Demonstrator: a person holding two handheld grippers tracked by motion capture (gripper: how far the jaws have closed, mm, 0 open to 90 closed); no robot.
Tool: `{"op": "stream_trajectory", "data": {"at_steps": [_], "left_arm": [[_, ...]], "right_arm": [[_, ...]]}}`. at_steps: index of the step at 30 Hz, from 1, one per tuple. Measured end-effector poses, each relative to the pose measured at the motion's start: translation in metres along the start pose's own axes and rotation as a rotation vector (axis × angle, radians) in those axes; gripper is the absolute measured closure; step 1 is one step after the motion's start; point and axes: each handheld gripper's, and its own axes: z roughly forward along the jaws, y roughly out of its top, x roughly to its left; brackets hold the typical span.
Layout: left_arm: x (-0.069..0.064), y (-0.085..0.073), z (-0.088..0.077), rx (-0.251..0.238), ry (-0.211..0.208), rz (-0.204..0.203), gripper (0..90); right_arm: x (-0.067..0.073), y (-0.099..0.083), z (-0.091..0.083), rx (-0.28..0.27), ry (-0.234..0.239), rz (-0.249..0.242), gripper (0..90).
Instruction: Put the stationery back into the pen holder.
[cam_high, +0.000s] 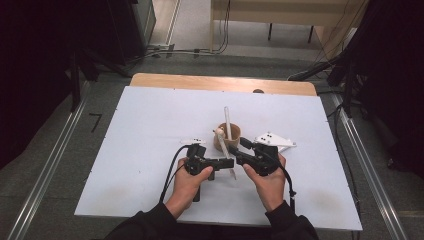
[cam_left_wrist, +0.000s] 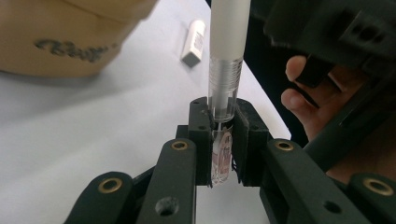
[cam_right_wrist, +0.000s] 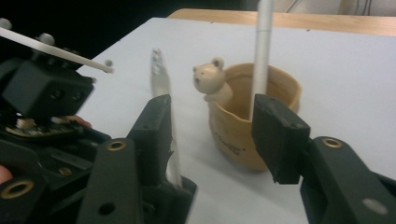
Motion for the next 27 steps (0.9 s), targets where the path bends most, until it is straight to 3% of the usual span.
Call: {"op": "stream_trajectory", "data": {"at_steps": [6,13,27], "left_arm": [[0.000,0.005,-0.006,-0.012,0.035,0.041,80.3],[0.002,0.012,-0.011,-0.028,0.050,0.048,80.3],[0.002,0.033,-0.008,-0.055,0.075,0.068,80.3]], "right_arm": [[-0.013,-0.007,-0.009,0.009,-0.049,0.020,31.9],[-0.032,-0.021,-0.023,0.022,-0.086,0.051,26.0],[-0.054,-0.038,-0.033,0.076,-0.125,0.086,23.2]]}}
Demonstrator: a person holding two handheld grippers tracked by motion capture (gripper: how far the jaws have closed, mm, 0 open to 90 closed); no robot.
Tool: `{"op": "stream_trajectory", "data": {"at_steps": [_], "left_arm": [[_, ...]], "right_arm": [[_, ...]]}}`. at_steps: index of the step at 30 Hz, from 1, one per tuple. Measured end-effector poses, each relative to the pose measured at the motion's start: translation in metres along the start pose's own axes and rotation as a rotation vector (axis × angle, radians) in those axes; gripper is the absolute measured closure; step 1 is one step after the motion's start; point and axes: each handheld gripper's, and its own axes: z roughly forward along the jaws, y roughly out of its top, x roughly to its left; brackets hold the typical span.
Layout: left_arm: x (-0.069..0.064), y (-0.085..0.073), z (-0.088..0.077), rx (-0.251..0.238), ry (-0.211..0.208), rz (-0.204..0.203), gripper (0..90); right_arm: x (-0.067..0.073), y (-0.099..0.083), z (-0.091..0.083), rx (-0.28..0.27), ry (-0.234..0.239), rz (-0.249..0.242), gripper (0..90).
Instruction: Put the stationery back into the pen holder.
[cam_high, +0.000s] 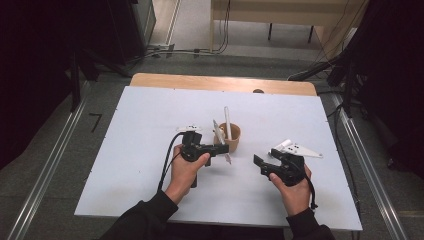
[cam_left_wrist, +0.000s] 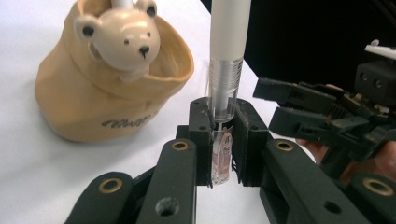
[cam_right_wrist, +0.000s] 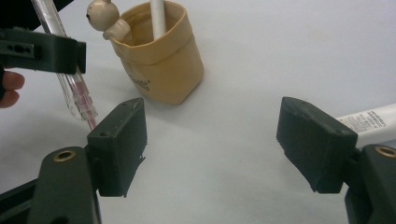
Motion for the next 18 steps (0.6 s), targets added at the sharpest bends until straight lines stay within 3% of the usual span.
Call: {"op": "stream_trajectory", "data": {"at_steps": [18], "left_arm": [[0.000,0.021,0.004,-0.011,0.025,0.019,80.3]], "right_arm": [[-0.004,0.000,0.001,0.001,-0.015,-0.001,23.8]]}}
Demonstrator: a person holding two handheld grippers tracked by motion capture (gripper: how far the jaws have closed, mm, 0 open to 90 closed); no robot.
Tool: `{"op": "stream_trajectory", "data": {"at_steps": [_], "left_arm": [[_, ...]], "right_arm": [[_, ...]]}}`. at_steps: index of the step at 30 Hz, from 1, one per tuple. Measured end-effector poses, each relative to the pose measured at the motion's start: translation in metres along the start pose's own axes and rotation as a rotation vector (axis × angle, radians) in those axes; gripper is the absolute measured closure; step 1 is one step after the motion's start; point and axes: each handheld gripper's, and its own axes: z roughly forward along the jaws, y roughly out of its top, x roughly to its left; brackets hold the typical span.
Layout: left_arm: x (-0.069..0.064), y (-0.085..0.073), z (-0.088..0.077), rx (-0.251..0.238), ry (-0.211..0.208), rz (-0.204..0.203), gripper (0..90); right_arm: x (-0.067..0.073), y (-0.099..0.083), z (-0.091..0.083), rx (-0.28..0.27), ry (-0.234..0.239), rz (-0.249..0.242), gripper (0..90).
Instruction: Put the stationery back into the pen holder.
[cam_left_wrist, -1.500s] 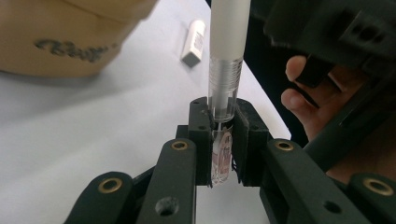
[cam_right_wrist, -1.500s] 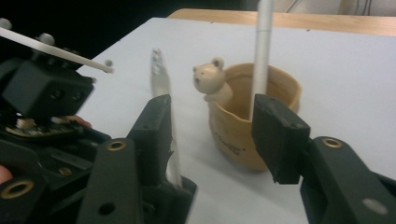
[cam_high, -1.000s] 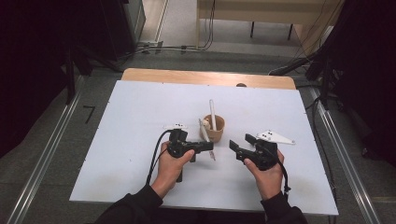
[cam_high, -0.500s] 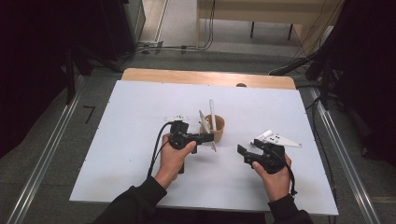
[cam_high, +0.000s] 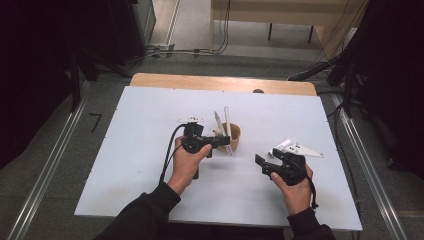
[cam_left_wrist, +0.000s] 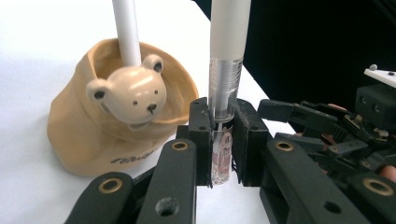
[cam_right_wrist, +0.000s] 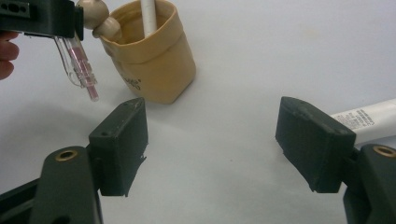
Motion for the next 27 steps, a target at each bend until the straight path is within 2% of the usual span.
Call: {"op": "stream_trajectory", "data": {"at_steps": [10,20,27], "left_arm": [[0.002,0.013,0.002,-0.006,0.010,-0.001,80.3],[0.005,0.019,0.003,-0.017,0.016,-0.013,80.3],[0.002,0.026,0.004,-0.032,0.009,-0.012,80.3]], "right_arm": [[-0.001,0.000,-0.001,-0.005,-0.001,0.003,23.9],[-0.001,0.000,0.000,0.002,-0.006,0.002,24.6],[-0.001,0.000,0.000,0.000,-0.005,0.002,24.7]]}}
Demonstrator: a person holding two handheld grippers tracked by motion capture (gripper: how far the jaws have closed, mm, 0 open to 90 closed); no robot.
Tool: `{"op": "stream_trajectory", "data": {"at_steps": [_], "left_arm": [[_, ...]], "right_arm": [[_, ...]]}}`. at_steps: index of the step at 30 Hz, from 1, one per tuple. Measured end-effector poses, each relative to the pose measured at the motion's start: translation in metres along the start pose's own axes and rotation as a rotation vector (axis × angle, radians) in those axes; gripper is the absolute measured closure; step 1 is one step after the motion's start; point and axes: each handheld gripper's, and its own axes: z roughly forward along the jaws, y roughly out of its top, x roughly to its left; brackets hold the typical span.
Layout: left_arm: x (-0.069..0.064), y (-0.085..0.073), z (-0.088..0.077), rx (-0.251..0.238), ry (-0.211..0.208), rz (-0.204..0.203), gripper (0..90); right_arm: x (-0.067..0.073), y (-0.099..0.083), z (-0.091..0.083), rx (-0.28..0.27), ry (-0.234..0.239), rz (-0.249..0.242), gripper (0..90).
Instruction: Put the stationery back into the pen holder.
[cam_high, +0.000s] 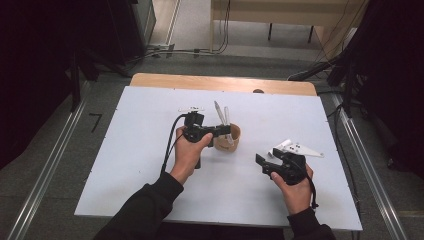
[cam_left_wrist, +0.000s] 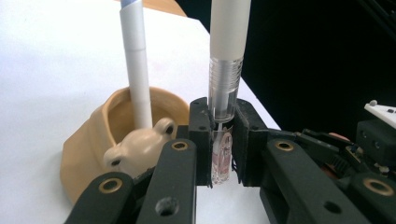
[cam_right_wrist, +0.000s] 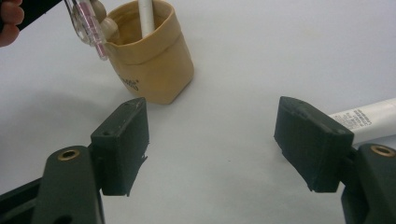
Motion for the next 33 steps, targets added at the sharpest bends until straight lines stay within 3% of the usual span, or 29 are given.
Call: {"op": "stream_trajectory", "data": {"at_steps": [19,33], "left_arm": [[0.006,0.012,0.006,-0.067,0.040,0.006,80.2],[0.015,0.009,0.015,-0.045,0.113,0.049,79.4]], "right_arm": [[0.002,0.000,0.001,0.002,0.001,-0.008,24.7],[0.002,0.000,0.001,0.002,0.002,-0.012,24.8]]}}
